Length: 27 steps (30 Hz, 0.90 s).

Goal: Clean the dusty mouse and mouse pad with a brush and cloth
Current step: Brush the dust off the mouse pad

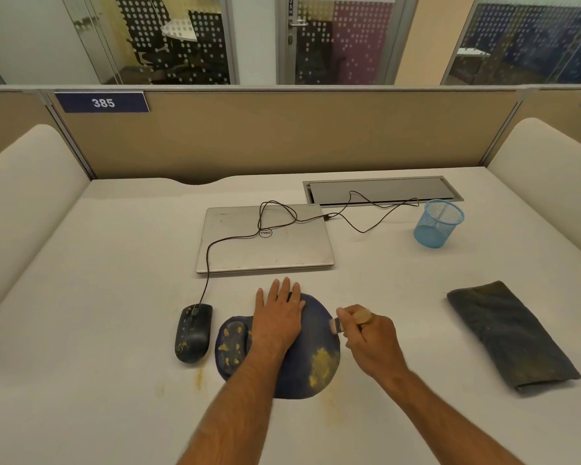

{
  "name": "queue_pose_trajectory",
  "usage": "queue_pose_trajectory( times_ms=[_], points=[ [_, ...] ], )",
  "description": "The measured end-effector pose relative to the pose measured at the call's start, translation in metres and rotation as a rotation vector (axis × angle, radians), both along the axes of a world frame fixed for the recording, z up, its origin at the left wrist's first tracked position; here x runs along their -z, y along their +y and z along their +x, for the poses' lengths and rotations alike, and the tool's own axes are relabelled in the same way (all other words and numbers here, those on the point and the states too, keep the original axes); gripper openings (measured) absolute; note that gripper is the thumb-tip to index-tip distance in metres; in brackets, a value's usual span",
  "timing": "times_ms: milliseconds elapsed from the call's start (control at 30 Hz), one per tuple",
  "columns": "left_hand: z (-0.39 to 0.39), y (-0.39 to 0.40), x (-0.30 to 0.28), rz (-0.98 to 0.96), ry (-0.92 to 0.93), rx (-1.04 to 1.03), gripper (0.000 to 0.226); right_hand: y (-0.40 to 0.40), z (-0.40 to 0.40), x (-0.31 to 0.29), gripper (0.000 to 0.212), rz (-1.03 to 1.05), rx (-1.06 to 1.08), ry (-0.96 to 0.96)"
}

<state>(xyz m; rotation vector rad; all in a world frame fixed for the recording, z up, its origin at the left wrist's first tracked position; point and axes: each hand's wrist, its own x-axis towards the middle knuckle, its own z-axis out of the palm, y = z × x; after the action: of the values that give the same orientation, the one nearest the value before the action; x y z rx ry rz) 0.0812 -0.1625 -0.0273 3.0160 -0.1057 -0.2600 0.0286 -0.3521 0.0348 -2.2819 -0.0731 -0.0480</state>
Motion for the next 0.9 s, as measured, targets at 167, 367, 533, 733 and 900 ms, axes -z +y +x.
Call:
queue_pose_trajectory(
  times_ms=[167,367,533,733,900],
  points=[
    [-0.001,0.0,-0.001,0.008,0.001,0.003,0.055,-0.005,-0.001,0.004,0.046,0.039,0.066,0.082],
    [0.001,-0.001,0.0,-0.005,0.013,-0.008,0.055,-0.002,-0.002,0.001,0.042,-0.01,0.033,0.078],
    [0.001,-0.001,0.002,-0.009,0.003,-0.005,0.055,-0.003,-0.003,-0.002,0.047,-0.005,0.096,0.142],
    [-0.001,-0.001,0.001,-0.027,-0.009,-0.013,0.054,0.0,-0.007,-0.003,0.042,-0.025,0.018,0.082],
    [-0.001,-0.001,0.0,-0.025,-0.012,-0.009,0.054,0.0,-0.01,-0.001,0.05,-0.021,0.08,0.125]
  ],
)
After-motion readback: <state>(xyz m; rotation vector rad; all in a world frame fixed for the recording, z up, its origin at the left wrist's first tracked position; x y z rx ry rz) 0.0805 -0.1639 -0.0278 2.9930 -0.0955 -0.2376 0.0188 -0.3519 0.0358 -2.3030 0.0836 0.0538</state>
